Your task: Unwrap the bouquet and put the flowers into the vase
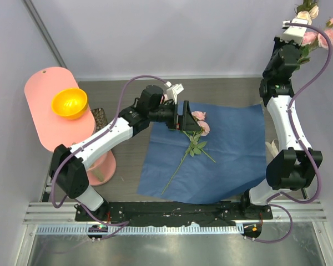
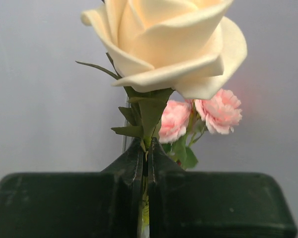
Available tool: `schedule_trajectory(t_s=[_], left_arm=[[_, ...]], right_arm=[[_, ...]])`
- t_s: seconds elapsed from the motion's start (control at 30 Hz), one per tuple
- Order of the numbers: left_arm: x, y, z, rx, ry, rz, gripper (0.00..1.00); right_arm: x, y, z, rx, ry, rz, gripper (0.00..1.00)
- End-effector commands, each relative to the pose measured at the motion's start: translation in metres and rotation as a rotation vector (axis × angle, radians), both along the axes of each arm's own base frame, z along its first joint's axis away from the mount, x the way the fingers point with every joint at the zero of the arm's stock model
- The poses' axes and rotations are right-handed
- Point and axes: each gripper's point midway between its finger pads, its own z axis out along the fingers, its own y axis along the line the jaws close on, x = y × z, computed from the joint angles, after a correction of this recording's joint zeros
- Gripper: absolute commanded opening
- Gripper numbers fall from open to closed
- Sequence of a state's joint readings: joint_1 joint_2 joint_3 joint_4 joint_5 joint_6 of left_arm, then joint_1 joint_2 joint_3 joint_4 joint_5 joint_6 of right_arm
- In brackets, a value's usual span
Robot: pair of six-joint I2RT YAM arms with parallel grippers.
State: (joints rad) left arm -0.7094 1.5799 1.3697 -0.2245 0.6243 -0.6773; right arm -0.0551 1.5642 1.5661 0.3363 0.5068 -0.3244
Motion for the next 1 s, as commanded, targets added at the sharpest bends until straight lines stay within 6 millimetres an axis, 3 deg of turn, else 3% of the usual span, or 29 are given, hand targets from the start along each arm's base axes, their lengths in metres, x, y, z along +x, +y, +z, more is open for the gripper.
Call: schedule_trajectory(t_s=[0.0,0.23,0.57,0.97], left_arm=[[-0.002,-0.005,0.012,-0.045,-0.026,-0.028,0.97],[-0.002,-0.007,0.013,-0.055,-0.016,-0.034,0.97],[-0.002,-0.006,0.012,-0.048,-0.021,-0.033,0.97],[-0.002,-0.007,0.013,-0.050,-0.020,-0.037,0.97]], right_arm=[[-0.012,-0.004,0.003,0.034,-0.027,-0.008,0.01],[-0.022,0.002,0.014,0.056,-0.062,0.031,0.01],[-0.021,0.005,-0.003,0.213,-0.063,0.047,0.01],[-0.002,0.001,-0.032,0.159,0.005,0.027,0.01]])
